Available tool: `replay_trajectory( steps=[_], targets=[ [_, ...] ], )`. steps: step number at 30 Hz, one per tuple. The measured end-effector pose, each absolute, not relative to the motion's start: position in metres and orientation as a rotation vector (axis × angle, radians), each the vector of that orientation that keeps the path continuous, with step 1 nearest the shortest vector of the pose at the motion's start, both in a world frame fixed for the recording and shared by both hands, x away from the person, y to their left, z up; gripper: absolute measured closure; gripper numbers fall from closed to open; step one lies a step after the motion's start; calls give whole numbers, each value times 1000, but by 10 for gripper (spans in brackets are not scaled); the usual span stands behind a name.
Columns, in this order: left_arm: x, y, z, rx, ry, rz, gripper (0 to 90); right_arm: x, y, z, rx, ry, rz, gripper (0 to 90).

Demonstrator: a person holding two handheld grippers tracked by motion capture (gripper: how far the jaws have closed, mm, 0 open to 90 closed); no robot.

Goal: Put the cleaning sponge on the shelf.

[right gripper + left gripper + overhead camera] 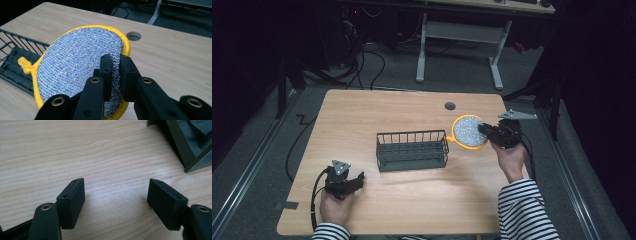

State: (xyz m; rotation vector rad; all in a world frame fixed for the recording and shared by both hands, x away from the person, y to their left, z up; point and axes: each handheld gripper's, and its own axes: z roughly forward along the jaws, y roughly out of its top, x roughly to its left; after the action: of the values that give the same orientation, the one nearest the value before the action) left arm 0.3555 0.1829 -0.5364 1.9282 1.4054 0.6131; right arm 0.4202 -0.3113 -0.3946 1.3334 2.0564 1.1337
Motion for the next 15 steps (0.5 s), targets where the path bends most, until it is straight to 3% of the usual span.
replay_trajectory(
  steps=[15],
  targets=[
    [355, 183, -536, 1928, 1402, 610, 308, 440, -255, -386, 1258, 2122, 1173, 817]
  ],
)
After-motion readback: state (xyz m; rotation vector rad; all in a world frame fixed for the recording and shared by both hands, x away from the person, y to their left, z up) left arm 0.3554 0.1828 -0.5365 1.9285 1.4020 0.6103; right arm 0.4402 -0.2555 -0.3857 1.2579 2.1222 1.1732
